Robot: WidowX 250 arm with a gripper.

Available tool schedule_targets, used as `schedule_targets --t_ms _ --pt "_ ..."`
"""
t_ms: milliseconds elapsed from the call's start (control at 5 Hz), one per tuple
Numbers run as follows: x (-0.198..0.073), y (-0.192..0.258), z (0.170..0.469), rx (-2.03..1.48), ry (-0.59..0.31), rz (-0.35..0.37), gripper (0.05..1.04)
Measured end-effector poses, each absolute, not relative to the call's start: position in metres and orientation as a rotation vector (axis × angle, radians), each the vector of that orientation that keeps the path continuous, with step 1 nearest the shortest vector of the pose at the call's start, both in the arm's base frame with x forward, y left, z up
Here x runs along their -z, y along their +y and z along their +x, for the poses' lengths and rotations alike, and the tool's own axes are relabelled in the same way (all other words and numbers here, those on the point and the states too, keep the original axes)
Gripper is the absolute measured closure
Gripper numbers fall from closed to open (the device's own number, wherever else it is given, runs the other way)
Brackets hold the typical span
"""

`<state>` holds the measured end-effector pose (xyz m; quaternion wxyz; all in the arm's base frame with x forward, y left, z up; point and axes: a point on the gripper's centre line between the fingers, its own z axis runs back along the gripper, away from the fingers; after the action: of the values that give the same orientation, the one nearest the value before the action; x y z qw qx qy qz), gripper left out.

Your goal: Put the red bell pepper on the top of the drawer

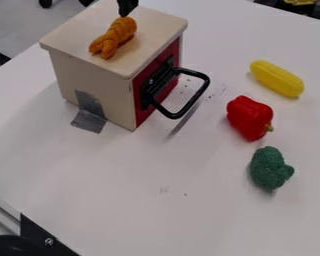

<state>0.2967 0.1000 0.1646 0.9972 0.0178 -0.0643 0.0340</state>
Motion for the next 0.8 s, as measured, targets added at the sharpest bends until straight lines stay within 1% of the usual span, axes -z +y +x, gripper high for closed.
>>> schedule_targets --t_ms 200,400,600,800 --pt "-0.156 0.099 0.295 -0.068 -0.102 0.028 0.082" --pt "-0.144 0.076 0.298 -0.013 -0.095 0.002 0.082" --pt "-0.144 0.048 0.303 0.079 -0.134 -0.002 0.082" --pt "-0.145 0.025 0.313 0.168 -0.186 -0.020 0.082"
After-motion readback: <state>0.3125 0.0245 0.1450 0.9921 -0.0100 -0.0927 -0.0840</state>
